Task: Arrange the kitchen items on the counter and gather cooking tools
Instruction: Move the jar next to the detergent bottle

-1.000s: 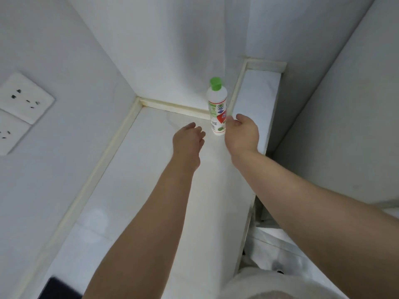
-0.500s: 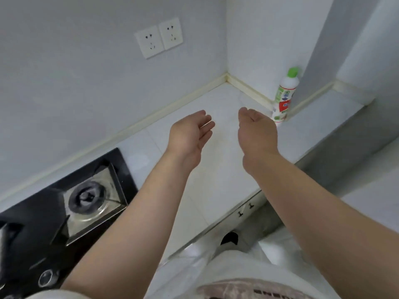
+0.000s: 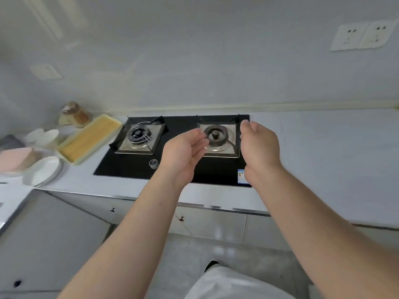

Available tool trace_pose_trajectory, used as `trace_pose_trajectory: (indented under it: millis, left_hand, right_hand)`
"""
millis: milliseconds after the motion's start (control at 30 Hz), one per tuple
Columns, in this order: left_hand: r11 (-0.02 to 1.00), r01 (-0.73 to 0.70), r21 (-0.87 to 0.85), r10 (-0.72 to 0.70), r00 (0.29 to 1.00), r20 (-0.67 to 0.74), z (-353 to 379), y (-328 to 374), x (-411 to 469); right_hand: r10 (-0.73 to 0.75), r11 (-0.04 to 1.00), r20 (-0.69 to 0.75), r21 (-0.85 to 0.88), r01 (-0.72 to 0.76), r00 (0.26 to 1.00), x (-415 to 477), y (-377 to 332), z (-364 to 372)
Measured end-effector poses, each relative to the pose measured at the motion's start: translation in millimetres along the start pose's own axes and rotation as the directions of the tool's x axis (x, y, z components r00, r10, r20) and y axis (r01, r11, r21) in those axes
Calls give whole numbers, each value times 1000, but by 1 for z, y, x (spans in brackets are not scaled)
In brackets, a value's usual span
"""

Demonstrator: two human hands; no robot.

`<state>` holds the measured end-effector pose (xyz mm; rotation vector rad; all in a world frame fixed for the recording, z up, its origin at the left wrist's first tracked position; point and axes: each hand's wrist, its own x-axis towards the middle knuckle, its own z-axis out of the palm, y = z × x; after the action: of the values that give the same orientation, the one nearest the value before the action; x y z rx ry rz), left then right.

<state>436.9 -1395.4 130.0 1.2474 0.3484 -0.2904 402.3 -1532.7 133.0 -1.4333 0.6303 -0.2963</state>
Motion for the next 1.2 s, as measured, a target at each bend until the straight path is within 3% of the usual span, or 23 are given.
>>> trace_pose_trajectory:
  millis: [367,633,900,1200]
  left_hand:
    - [989,-103,-105,68,953,-295,-238,70,32]
    - [993,-91,-79,52,916,-398,-398,134,97]
    - [995,-89,-53,62,918,-391,-465,174,168]
    - [972,-139,188,214,854,-475,-503,245,241]
  right_hand:
    - [102,993,327,-93,-75,939,-70,34,246]
    - [236,972,423,-108,-210,875,-93,63,437]
    - [280,960,431,-114,-256,858,-57,66,542]
    - [350,937,520,-192,-293,779,-5,55,652]
